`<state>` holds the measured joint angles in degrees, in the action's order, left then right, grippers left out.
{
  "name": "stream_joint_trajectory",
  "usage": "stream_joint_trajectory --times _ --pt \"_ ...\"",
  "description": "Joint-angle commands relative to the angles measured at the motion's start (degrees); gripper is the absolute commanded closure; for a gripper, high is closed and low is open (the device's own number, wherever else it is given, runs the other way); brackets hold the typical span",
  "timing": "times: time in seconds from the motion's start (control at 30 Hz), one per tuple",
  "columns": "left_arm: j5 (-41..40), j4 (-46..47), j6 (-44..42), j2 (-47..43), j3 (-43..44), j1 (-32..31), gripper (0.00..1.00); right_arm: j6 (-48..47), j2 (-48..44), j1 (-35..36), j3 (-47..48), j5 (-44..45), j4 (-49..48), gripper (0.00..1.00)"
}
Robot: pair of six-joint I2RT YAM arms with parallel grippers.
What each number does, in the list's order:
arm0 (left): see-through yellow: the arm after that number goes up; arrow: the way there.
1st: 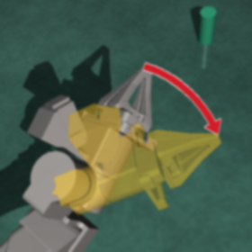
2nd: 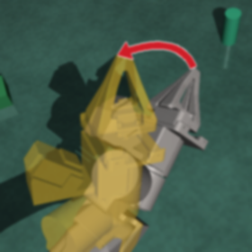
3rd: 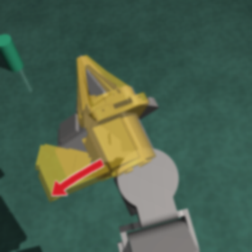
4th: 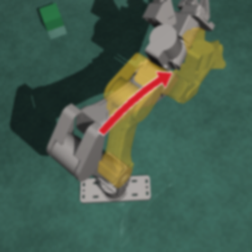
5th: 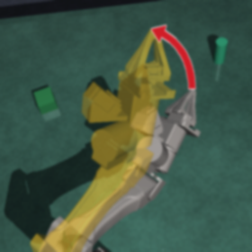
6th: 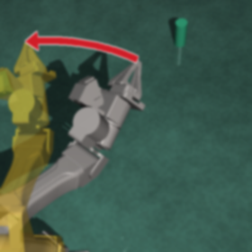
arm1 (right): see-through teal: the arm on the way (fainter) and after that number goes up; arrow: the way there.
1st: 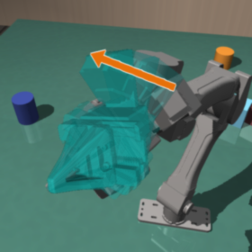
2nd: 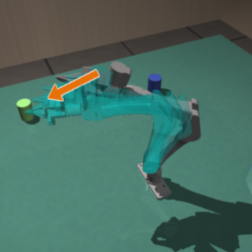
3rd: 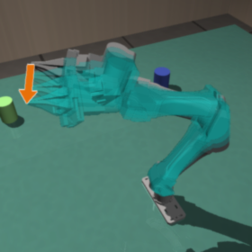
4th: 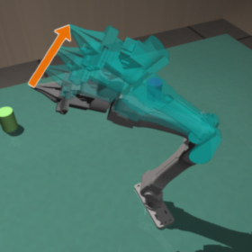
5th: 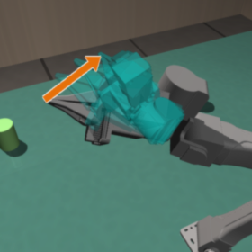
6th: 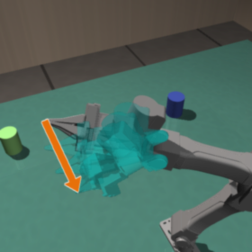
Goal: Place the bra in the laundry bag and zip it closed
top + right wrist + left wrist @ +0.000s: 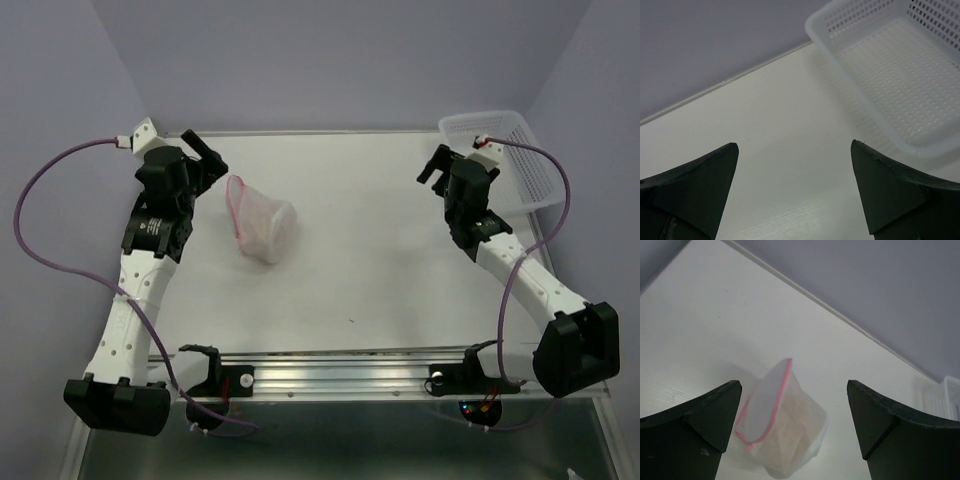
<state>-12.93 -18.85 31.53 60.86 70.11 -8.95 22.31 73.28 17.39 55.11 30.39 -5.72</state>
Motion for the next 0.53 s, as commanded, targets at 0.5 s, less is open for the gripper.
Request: stream_joint_trajectory --times 0.5 --pt "-16.7 4.2 5.2 -1.0 -9.1 13.2 0.01 0.0 -17.6 1.2 -7.8 19.4 3.4 0.0"
